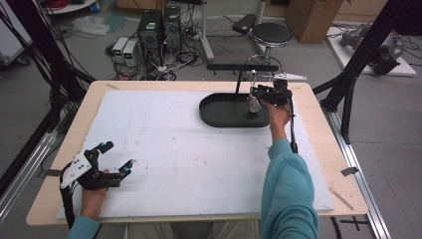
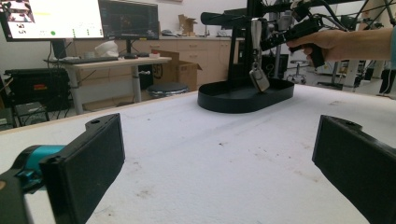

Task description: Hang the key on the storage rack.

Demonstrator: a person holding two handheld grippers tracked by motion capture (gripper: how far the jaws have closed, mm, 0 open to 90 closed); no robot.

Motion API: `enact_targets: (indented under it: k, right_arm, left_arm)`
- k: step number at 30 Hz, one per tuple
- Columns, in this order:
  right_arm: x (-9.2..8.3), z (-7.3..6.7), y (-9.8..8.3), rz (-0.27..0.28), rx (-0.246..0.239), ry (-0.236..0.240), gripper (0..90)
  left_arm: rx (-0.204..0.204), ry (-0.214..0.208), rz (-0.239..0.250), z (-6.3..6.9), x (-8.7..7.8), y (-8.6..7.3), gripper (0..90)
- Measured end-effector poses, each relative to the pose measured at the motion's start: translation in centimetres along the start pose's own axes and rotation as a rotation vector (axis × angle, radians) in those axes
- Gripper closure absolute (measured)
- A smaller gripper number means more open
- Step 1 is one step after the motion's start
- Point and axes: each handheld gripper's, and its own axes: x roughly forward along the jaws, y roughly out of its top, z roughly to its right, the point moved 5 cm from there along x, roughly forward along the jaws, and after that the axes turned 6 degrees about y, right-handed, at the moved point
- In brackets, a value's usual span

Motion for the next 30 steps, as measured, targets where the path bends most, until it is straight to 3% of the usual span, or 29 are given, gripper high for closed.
enact_targets:
  k: [2,5,9,12,14,16,19,26,30]
  right_arm:
    - [-0.3,-0.1,0.1,0.009,0.014,-0.004,48.3]
    - [-0.9,-0.4,0.2,0.019,0.053,0.034,30.1]
    - [-2.0,-1.8,0.3,0.032,0.017,0.04,12.6]
    - [-3.7,-3.2,0.2,0.09,-0.005,0.063,10.2]
    - [-4.8,-4.2,-0.1,0.099,-0.022,0.093,9.7]
    - [-6.0,-5.1,-0.5,0.117,-0.063,0.08,1.5]
    - [-8.2,-6.4,-1.3,0.166,-0.102,0.096,0.7]
    - [-12.3,-8.8,-4.6,0.26,-0.177,0.134,0.7]
    - [-13.9,-9.6,-6.7,0.302,-0.182,0.145,0.7]
  left_arm:
    - [0.007,-0.002,-0.002,0.0,0.0,0.0,2.7]
    - [0.0,0.0,0.0,0.0,0.0,0.0,2.8]
    - [0.007,-0.003,-0.001,0.0,0.0,0.0,2.7]
    - [0.0,0.0,0.0,0.0,0.0,0.0,2.8]
    - [0.003,0.0,-0.002,0.0,0.0,0.0,2.8]
    - [0.001,0.0,0.0,0.0,0.0,0.0,2.8]
    - [0.006,-0.001,0.0,0.0,0.0,0.0,2.8]
    - [0.001,0.001,0.001,0.0,0.0,0.0,2.7]
    - [-0.001,0.001,0.001,0.0,0.0,0.0,2.8]
